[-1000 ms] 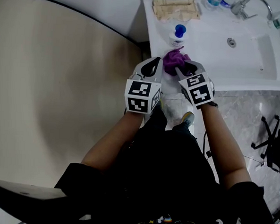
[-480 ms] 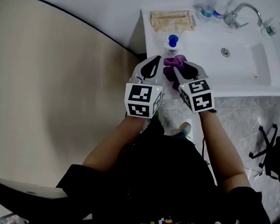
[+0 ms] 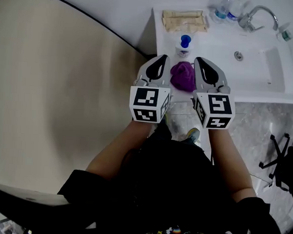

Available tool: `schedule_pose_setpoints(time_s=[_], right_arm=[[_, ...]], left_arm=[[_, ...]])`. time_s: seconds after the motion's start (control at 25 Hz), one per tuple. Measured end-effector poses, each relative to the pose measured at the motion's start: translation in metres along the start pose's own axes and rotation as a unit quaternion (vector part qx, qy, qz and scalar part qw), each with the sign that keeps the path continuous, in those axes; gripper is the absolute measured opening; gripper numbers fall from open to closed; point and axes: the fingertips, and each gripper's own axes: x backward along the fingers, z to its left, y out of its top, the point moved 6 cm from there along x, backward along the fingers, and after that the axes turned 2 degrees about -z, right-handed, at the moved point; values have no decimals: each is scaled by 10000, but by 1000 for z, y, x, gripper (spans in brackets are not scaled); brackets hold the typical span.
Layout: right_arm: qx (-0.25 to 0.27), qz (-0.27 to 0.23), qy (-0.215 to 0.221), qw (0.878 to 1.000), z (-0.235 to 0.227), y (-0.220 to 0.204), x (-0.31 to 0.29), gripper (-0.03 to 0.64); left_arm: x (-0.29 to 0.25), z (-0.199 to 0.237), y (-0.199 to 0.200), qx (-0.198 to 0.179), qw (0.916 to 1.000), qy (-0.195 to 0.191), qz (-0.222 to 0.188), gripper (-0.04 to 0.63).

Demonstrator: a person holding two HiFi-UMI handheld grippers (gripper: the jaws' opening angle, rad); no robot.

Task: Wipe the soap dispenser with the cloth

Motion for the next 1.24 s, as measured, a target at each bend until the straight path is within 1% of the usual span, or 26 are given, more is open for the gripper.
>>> schedule_pose_setpoints(time_s=[0.12, 0.32, 0.48, 0.68, 0.92, 1.24], right_arm=[[21, -418, -181, 9990, -6, 21, 9, 23], [165, -571, -349, 9976, -11, 33, 13, 23], [236, -574, -384, 9973, -9, 38, 10, 21], [260, -565, -346, 9975, -4, 42, 6, 21], [292, -498, -378, 9976, -7, 39, 3, 21], [311, -420, -395, 9979, 0, 36, -2, 21]], left_arm=[[-2, -8, 16, -118, 9995, -5, -290, 2], [-1, -20, 29, -236, 9986, -109, -459, 2], [2, -18, 33, -256, 9982, -133, -523, 1], [8, -10, 40, -306, 9979, -38, -569, 2], [9, -10, 38, -294, 9981, -71, -539, 1], [12, 1, 39, -283, 9982, -61, -519, 0]])
